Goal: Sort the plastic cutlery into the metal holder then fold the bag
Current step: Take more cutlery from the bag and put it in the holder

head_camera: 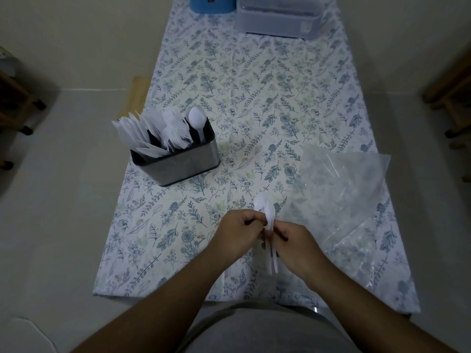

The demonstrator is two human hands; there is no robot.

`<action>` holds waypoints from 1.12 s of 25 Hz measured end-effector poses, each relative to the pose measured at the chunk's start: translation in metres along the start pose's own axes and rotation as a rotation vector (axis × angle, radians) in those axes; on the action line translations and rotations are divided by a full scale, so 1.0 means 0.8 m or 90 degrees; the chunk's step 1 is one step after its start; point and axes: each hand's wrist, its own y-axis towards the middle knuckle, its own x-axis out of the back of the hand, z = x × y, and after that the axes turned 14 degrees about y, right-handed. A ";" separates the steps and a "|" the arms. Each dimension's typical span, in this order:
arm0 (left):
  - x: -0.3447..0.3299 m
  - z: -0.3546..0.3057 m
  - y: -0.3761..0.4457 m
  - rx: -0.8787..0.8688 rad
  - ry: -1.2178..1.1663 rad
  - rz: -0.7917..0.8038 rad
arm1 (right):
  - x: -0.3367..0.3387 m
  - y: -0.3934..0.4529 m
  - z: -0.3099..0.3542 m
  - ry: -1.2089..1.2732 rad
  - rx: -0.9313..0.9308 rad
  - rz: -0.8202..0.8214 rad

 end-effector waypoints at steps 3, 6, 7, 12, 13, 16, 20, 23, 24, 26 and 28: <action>-0.009 0.007 0.034 -0.005 0.262 -0.121 | 0.003 -0.007 0.003 0.031 -0.038 -0.033; -0.021 0.007 0.053 -0.001 0.422 -0.130 | 0.005 -0.010 0.009 0.140 -0.046 -0.030; -0.024 0.007 0.054 -0.008 0.454 -0.126 | 0.007 -0.010 0.011 0.151 -0.038 -0.035; -0.006 0.000 0.027 0.011 0.245 -0.170 | 0.009 -0.009 0.014 0.180 -0.014 -0.104; -0.004 -0.005 0.018 -0.006 0.211 -0.172 | 0.007 -0.009 0.017 0.180 -0.011 -0.105; -0.006 -0.023 -0.011 -0.067 0.119 -0.149 | 0.001 -0.006 0.023 0.147 0.013 -0.083; 0.001 -0.025 -0.015 -0.058 0.079 -0.141 | -0.004 -0.002 0.028 0.198 0.030 -0.074; 0.019 -0.023 -0.017 -0.093 0.113 -0.173 | -0.014 0.002 0.039 0.237 0.064 -0.055; 0.026 -0.024 -0.020 -0.112 0.118 -0.183 | -0.017 0.005 0.042 0.242 0.067 -0.053; 0.043 -0.027 -0.023 -0.134 0.096 -0.207 | -0.025 0.014 0.053 0.242 0.068 -0.036; 0.067 -0.032 -0.020 -0.145 0.081 -0.244 | -0.035 0.025 0.076 0.254 0.082 -0.019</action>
